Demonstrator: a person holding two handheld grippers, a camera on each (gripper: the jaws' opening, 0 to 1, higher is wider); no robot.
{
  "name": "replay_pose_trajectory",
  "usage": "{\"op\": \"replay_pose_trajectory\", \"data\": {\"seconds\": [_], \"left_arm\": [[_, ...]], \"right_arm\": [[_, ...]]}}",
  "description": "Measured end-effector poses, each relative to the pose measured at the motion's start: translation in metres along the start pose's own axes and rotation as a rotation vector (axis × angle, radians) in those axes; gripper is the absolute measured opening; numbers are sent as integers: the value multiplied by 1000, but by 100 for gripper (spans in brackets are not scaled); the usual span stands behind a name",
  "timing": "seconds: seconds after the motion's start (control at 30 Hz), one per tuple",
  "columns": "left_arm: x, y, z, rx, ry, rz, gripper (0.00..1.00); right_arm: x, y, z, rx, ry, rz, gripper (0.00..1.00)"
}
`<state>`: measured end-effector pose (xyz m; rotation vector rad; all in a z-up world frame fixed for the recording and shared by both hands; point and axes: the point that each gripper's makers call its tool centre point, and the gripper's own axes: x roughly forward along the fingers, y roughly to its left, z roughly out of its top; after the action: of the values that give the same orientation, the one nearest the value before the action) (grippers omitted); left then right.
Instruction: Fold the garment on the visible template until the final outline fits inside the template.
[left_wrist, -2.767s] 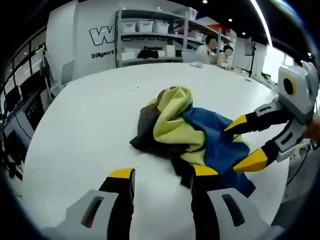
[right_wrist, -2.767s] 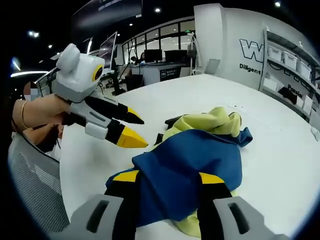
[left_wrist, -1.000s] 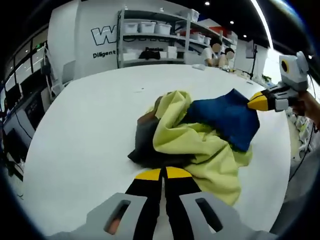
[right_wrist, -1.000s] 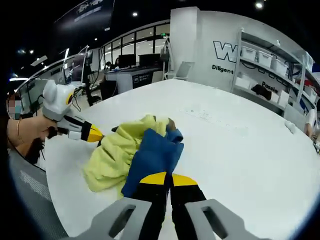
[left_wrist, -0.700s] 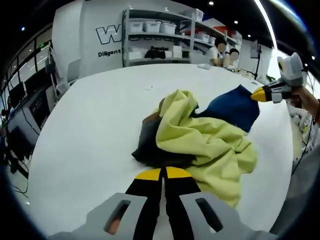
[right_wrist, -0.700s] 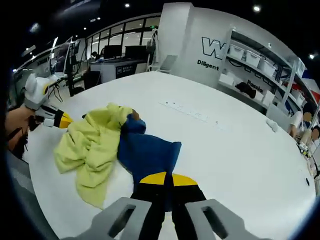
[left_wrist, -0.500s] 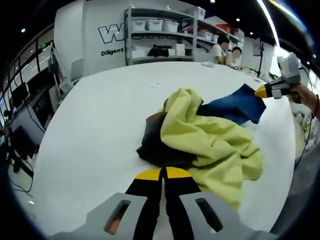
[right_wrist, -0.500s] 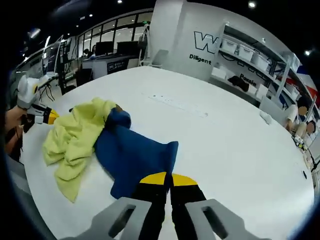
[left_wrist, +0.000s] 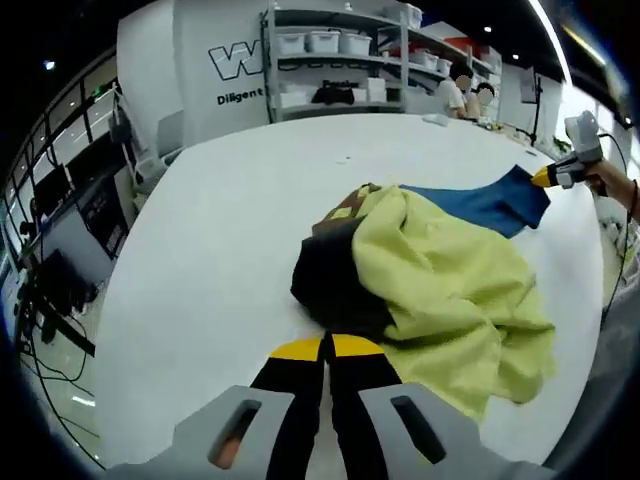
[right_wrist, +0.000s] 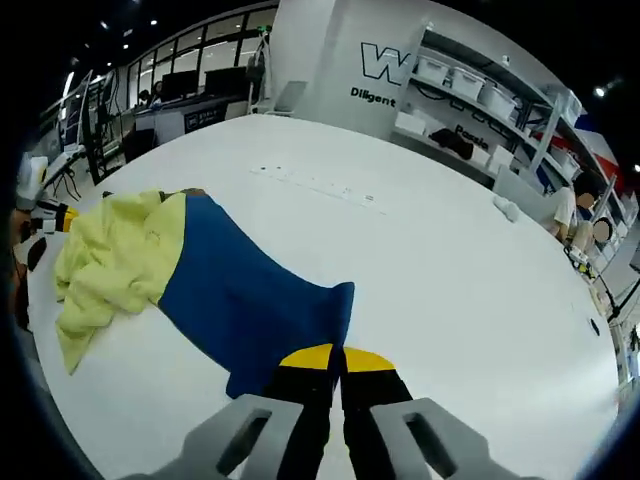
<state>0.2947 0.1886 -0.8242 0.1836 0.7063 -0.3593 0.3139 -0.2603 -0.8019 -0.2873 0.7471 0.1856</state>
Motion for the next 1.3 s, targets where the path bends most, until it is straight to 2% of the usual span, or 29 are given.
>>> {"op": "replay_pose_trajectory", "data": {"seconds": [0.3,0.63,0.8,0.93,1.2,1.3], "left_arm": [[-2,21,0,-8,8,36,0],[7,40,3,38,51,58,0],[13,53,8,-25,46,51,0],[16,69,4,-22,88,93,0],[24,97,13,11,112,156,0],[28,111,13,54,139,206,0]], "right_arm": [[-1,-19,-16,17,35,-20,0],[-4,-39,-28,53,57,-40,0],[-2,-45,-29,105,47,-37,0],[3,-52,-30,122,49,-46,0],[16,-67,-34,198,52,-72,0],[21,-73,-37,231,58,-87,0]]}}
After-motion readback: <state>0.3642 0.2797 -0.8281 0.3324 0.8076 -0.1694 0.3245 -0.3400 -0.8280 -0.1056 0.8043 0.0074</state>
